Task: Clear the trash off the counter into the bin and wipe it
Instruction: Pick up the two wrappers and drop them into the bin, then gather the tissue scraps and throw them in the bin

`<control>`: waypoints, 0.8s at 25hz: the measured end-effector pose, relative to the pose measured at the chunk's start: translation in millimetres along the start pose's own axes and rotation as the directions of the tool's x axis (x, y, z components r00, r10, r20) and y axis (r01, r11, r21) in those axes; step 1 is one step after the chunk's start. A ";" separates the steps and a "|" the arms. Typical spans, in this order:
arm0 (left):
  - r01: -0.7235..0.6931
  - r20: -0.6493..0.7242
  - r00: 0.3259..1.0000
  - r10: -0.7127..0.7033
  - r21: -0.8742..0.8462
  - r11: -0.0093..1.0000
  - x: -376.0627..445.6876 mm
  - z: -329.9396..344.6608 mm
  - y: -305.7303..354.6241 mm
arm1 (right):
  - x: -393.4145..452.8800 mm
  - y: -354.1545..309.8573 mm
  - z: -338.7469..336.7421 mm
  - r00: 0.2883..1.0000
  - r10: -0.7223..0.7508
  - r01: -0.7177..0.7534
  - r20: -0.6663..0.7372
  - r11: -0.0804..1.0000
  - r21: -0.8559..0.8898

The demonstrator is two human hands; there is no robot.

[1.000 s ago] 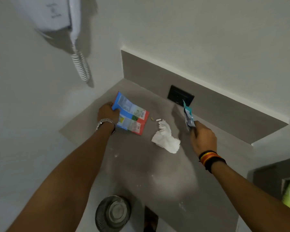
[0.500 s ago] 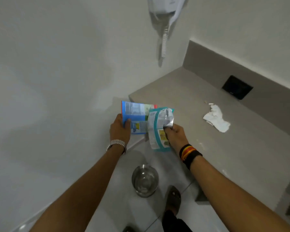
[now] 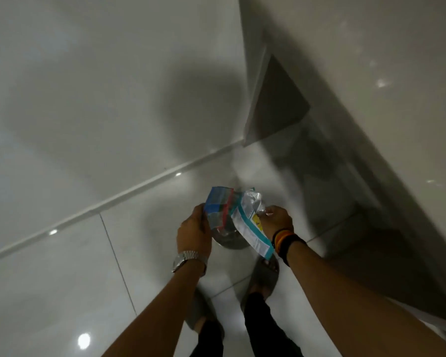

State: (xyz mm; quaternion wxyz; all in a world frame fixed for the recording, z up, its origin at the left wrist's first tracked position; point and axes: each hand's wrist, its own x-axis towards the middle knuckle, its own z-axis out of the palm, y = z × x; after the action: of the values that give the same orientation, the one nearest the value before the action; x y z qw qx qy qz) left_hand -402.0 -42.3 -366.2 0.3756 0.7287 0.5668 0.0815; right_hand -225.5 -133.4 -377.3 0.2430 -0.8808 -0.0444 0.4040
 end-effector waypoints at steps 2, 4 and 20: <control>0.041 0.047 0.998 -0.043 0.035 0.999 3.6 50.0 -24.9 | 40.0 19.1 30.8 0.998 -0.027 0.032 0.048 0.993 -0.112; 0.070 0.098 0.992 -0.074 0.043 0.997 6.7 85.1 -42.0 | 71.2 31.1 58.6 0.994 -0.047 0.064 0.094 0.981 -0.182; -0.516 0.019 0.825 0.564 0.429 0.741 -2.8 -141.9 153.4 | -153.5 -128.2 -49.1 0.547 -0.830 0.622 -0.113 0.493 -0.608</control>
State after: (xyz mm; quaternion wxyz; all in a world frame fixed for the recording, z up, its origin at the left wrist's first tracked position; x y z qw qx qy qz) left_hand -362.9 8.3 -167.2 0.1393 0.9185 0.3549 0.1050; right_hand -277.1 -82.3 -184.7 0.1596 -0.8648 -0.4738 0.0468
